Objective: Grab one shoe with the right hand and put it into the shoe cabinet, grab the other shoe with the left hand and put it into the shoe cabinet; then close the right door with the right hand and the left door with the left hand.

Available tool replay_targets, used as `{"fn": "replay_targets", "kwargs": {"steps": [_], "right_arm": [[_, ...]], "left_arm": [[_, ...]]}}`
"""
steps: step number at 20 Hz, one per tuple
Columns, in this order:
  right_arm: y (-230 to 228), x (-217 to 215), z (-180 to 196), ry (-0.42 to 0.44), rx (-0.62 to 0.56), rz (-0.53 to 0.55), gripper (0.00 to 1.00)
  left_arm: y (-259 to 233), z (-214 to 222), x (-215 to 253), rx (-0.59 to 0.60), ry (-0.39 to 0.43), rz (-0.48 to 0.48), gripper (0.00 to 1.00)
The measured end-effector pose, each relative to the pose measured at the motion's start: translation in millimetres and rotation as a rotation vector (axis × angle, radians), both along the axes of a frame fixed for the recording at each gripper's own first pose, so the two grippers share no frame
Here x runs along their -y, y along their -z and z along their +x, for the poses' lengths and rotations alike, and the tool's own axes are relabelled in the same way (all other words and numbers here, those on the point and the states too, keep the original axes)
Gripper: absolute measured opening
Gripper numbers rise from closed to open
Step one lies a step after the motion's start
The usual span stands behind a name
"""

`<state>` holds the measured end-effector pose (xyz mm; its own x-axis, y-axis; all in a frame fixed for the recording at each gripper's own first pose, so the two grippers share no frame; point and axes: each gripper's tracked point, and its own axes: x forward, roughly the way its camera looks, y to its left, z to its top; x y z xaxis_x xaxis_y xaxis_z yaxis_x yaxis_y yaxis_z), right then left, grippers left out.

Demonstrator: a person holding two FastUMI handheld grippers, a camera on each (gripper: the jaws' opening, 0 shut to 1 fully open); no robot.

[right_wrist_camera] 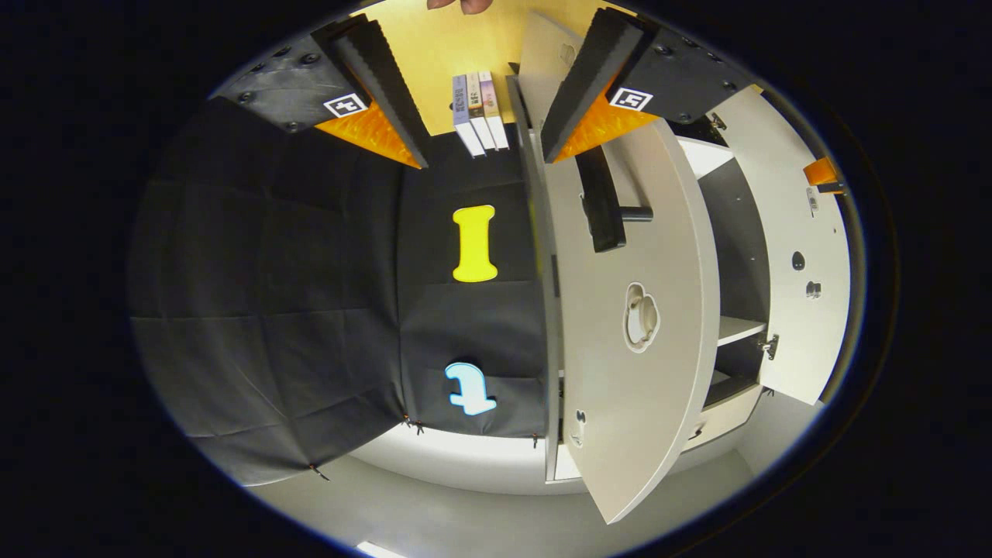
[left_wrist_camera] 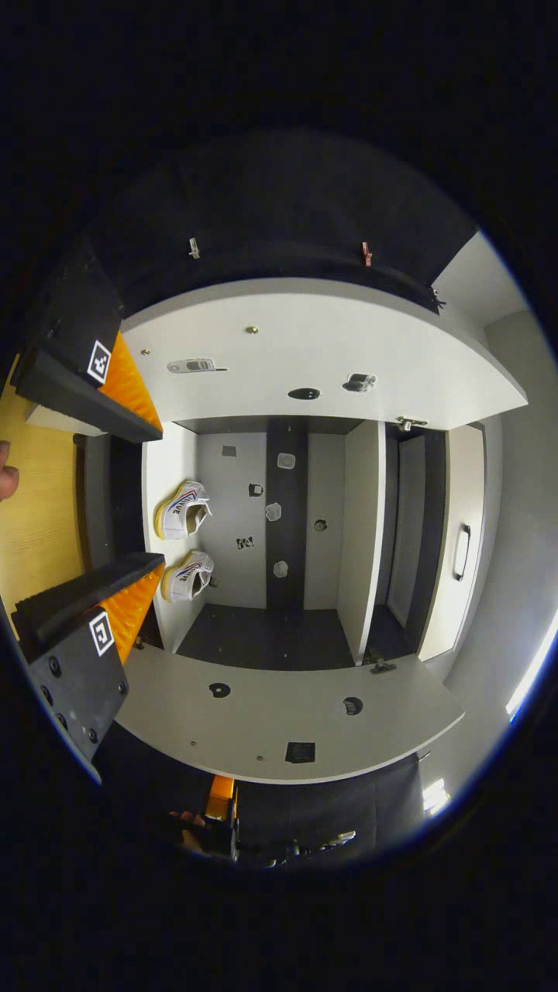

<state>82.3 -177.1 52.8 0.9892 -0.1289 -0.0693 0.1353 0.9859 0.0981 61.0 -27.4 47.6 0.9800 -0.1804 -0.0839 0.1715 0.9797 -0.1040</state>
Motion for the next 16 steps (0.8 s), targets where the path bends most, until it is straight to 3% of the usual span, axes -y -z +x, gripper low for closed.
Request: {"fn": "replay_targets", "kwargs": {"steps": [9,16], "right_arm": [[13.0,-131.5,15.6,-0.232,-0.013,0.040,0.97],[18.6,-175.3,11.3,-0.292,-0.029,0.057,0.99]], "left_arm": [[1.1,-27.0,-47.1,0.000,-0.041,-0.012,0.91],[-4.5,-35.6,-112.6,0.017,-0.142,-0.048,0.90]]}}
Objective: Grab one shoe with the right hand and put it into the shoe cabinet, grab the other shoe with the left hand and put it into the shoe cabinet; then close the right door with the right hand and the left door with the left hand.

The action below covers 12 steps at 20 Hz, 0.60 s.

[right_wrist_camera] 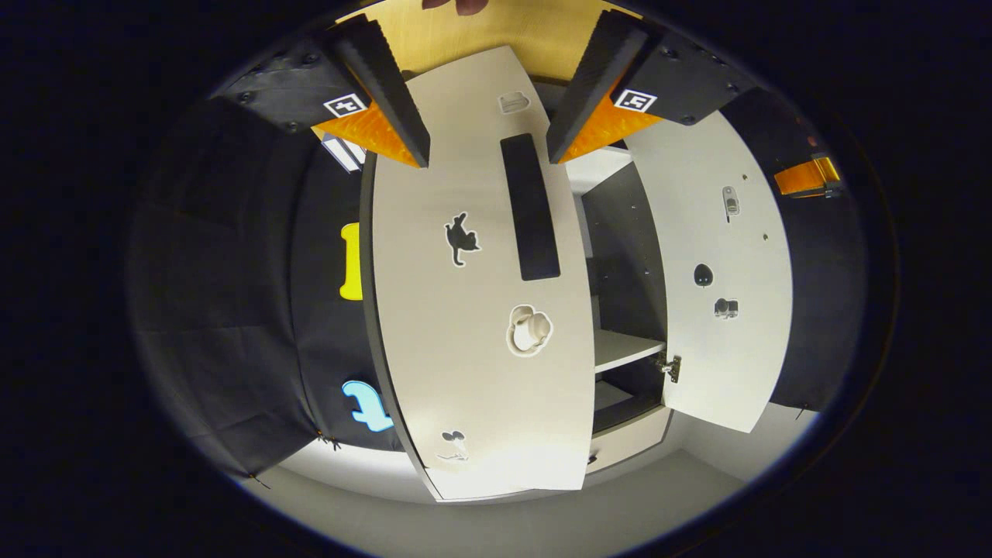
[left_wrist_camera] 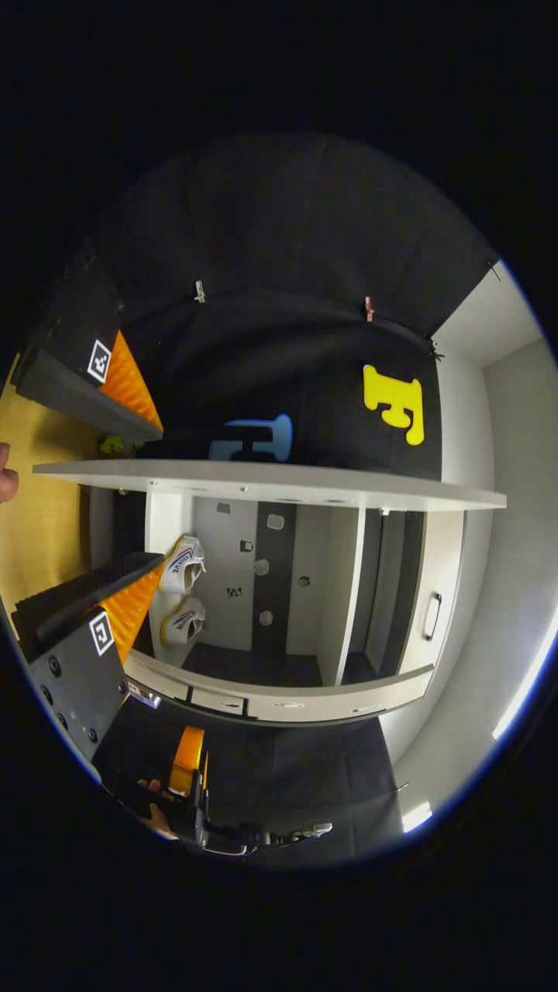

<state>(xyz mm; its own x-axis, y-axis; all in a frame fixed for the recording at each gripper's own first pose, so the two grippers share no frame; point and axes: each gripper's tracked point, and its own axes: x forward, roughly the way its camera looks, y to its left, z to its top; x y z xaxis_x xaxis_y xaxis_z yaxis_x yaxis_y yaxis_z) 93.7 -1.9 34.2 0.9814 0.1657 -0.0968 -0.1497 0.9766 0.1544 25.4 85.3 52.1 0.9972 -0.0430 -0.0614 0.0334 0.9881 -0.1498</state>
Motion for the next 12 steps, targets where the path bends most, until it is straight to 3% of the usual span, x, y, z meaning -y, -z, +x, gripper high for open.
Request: {"fn": "replay_targets", "kwargs": {"steps": [8,12], "right_arm": [[0.2,4.1,-12.2,0.019,-0.004,0.006,0.98],[-2.1,10.5,-15.4,0.035,0.005,0.006,0.98]], "left_arm": [[-4.8,24.8,-93.6,-0.008,-0.150,0.010,0.93],[11.6,53.2,-106.2,-0.046,-0.154,0.021,0.94]]}}
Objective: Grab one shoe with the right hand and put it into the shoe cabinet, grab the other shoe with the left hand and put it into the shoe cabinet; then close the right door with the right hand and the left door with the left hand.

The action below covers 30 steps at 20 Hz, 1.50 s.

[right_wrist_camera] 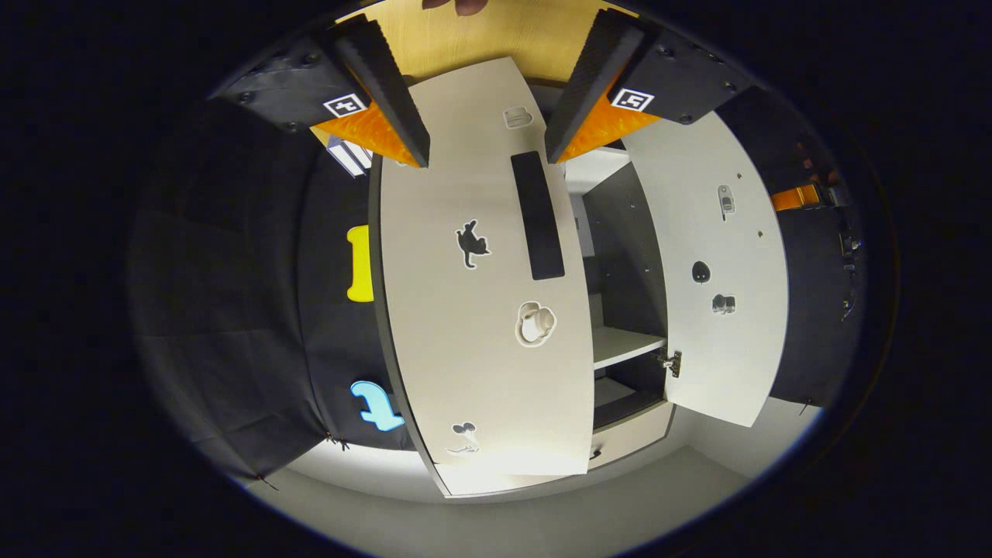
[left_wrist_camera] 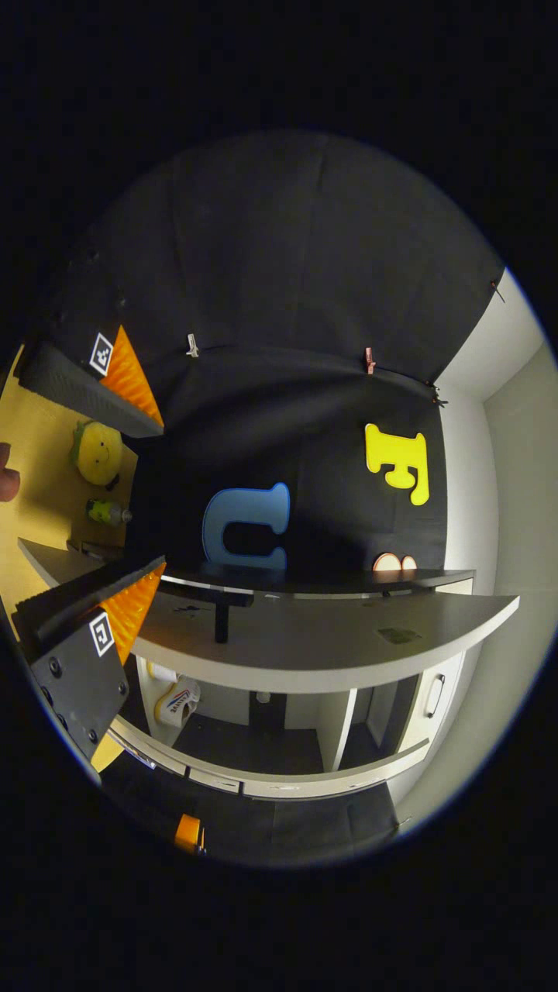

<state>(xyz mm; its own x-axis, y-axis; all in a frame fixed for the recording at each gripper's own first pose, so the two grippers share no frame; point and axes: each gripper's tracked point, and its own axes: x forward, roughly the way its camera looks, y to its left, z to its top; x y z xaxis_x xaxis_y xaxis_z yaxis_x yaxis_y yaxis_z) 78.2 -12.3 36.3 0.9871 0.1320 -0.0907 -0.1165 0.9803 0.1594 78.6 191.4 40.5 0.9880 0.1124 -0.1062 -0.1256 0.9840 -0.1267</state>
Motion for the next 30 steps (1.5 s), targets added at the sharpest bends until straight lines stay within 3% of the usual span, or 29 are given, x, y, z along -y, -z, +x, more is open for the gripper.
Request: {"fn": "replay_targets", "kwargs": {"steps": [7,19,24,30], "right_arm": [[6.7,17.2,-4.8,0.033,-0.013,0.002,0.98],[12.7,36.9,-8.6,0.035,-0.032,0.041,0.98],[8.1,47.9,-14.6,0.052,-0.023,0.016,0.98],[0.1,46.5,-18.3,0.060,-0.005,-0.021,0.98]], "left_arm": [[1.4,18.9,3.7,-0.009,0.013,0.049,0.94],[-4.1,11.6,62.7,-0.020,0.072,0.038,0.93],[-7.4,14.3,105.2,-0.012,0.138,0.022,0.93],[-4.1,25.2,186.1,-0.014,0.300,-0.021,0.94]]}}
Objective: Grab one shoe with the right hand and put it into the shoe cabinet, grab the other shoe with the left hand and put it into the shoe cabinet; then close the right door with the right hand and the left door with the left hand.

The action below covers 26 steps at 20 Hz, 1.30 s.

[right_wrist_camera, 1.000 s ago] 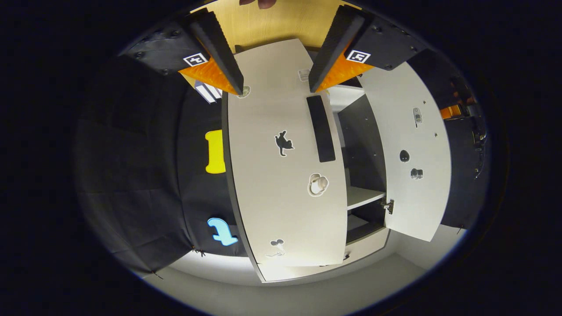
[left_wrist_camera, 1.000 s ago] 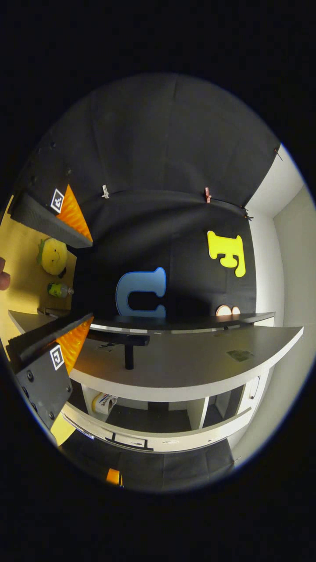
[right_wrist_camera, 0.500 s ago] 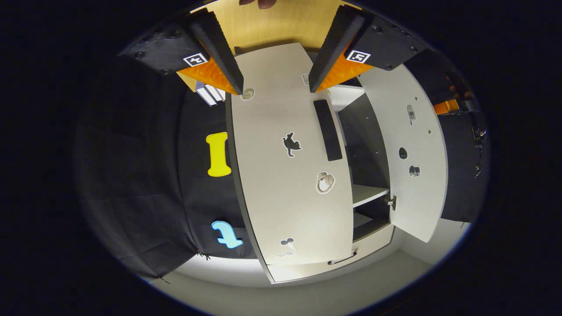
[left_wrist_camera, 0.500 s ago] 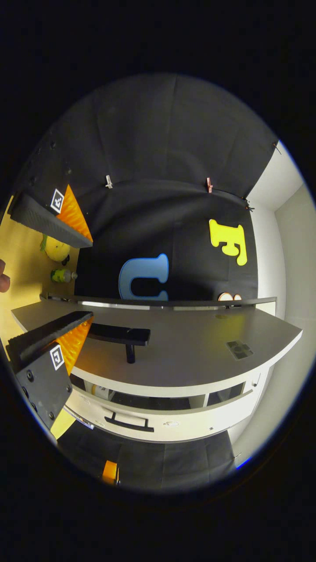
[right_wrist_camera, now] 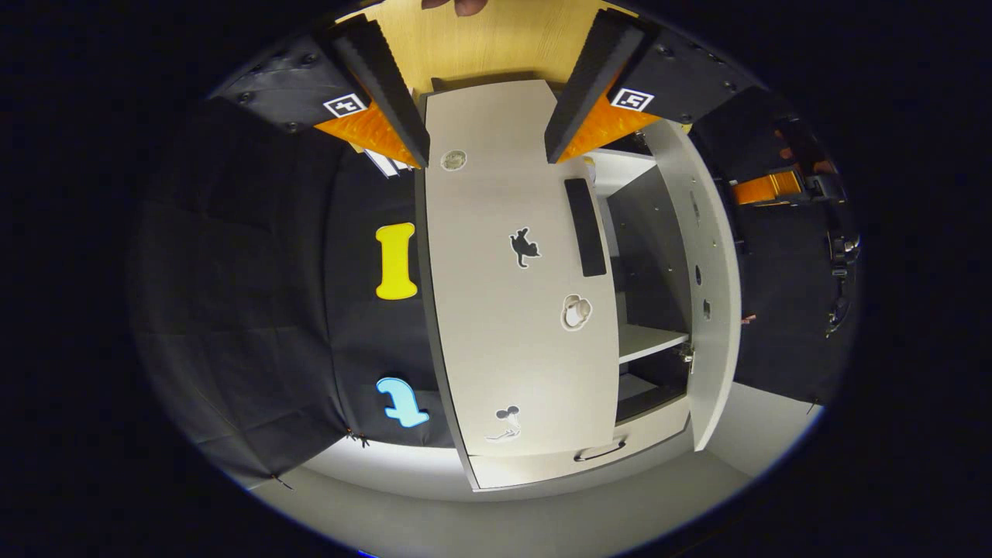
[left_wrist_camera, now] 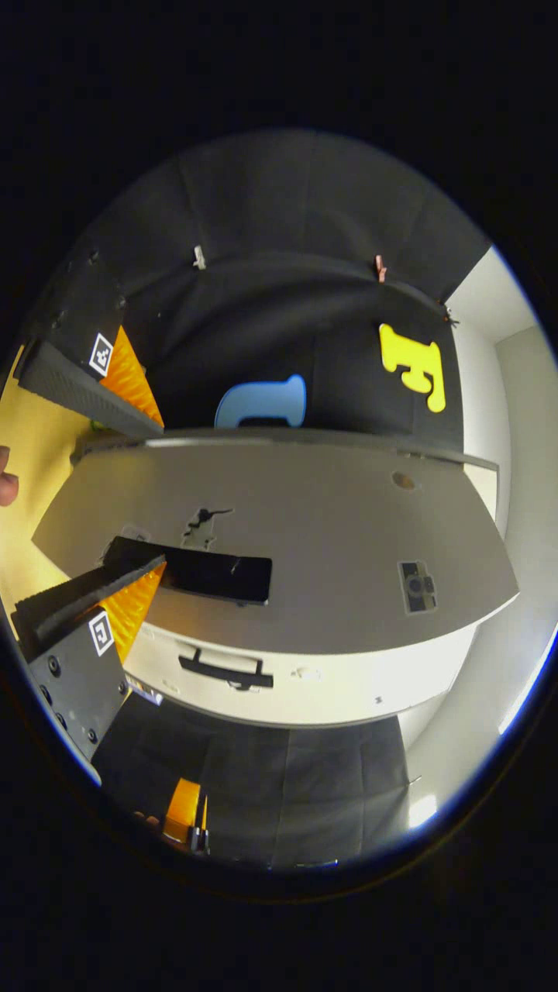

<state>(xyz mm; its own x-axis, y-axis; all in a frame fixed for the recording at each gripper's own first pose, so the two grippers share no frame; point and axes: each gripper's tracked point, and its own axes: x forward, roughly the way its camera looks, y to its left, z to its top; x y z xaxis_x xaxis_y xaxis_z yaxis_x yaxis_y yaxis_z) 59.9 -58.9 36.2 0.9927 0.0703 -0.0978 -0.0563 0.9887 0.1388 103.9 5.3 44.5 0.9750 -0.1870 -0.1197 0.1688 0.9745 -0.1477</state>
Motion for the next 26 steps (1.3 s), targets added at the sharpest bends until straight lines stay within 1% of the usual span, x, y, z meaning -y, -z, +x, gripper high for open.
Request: {"fn": "replay_targets", "kwargs": {"steps": [4,5,6,11,13,14,15,20,26], "right_arm": [[-1.5,-9.5,-3.0,-0.008,0.005,-0.006,0.98],[-0.5,-11.7,-3.9,-0.008,0.002,-0.007,0.98],[-0.6,-14.6,-4.2,-0.009,0.002,-0.005,0.98],[-4.4,-22.6,-8.3,-0.005,0.010,0.001,0.98],[-8.6,-23.8,-8.5,-0.001,0.021,0.000,0.98],[-10.8,-25.0,-9.9,0.003,0.026,-0.003,0.98],[-13.2,-25.8,-10.8,0.006,0.031,-0.005,0.98],[-23.8,-30.4,-16.7,0.025,0.073,-0.022,0.98],[-26.1,-40.0,-24.8,0.018,0.077,-0.022,0.98]], "left_arm": [[1.5,-4.8,19.2,-0.003,0.029,0.016,0.94],[2.3,-6.6,21.5,-0.004,0.033,0.014,0.97],[3.0,-10.6,24.2,-0.004,0.035,0.011,0.94],[3.0,-29.6,22.7,0.001,0.022,-0.005,0.94],[1.9,-34.5,23.5,0.003,0.024,0.009,0.94],[2.0,-37.6,24.5,0.007,0.026,0.021,0.91],[1.7,-40.2,24.3,0.011,0.027,0.032,0.94],[-1.2,-52.3,21.7,0.033,0.037,0.041,0.94],[-1.1,-62.4,11.8,0.033,0.025,0.022,0.94]]}}
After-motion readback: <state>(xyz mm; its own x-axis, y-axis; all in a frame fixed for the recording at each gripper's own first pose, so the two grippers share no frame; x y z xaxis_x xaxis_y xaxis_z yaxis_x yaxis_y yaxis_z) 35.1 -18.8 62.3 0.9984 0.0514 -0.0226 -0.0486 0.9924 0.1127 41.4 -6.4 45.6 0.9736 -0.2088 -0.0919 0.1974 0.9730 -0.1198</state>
